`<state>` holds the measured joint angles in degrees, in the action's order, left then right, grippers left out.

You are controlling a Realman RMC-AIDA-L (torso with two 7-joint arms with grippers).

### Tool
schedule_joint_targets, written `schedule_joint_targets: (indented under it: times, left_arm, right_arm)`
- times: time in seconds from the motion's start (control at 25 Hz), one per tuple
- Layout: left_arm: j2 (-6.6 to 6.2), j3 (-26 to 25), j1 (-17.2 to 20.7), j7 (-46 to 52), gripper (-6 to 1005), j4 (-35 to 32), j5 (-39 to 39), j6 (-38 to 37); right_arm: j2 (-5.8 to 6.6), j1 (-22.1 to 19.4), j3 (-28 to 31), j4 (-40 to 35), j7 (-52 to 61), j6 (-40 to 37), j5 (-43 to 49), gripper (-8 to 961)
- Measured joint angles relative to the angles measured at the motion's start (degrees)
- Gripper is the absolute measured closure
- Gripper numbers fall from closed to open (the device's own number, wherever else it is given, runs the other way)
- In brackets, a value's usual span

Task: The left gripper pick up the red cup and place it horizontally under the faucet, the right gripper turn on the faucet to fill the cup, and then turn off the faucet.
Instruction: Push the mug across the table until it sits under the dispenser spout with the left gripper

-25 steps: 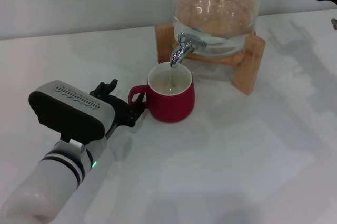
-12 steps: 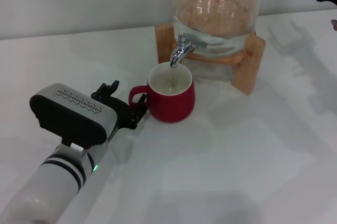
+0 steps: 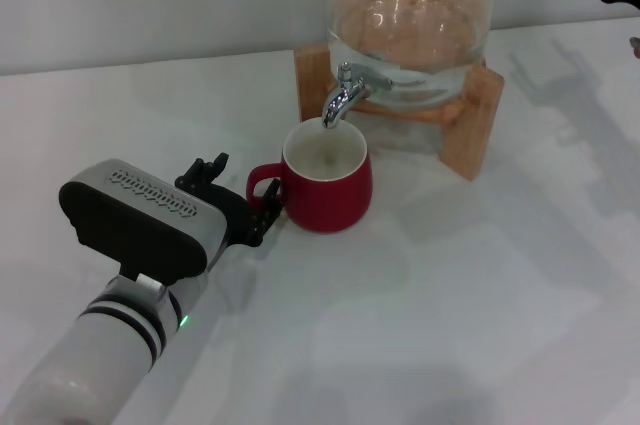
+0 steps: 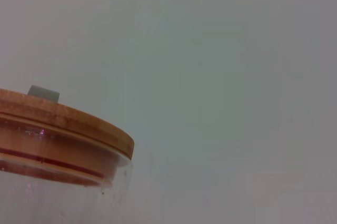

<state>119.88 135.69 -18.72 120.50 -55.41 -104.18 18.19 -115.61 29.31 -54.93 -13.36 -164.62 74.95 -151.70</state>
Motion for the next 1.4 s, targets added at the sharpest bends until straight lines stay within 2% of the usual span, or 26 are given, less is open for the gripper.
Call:
schedule_joint_targets:
  times: [0.76, 1.4]
  left_arm:
    - [0.0, 0.97, 1.72, -0.79, 303, -1.94, 0.48, 0.04]
    - [-0.17, 1.49, 4.9, -3.0, 303, -4.28, 0.39, 0.04]
  right_arm:
    - [0.23, 0.23, 0.09, 0.71, 0.0, -0.17, 0.0, 262]
    - [0.11, 0.05, 0.09, 0.79, 0.0, -0.67, 0.0, 262]
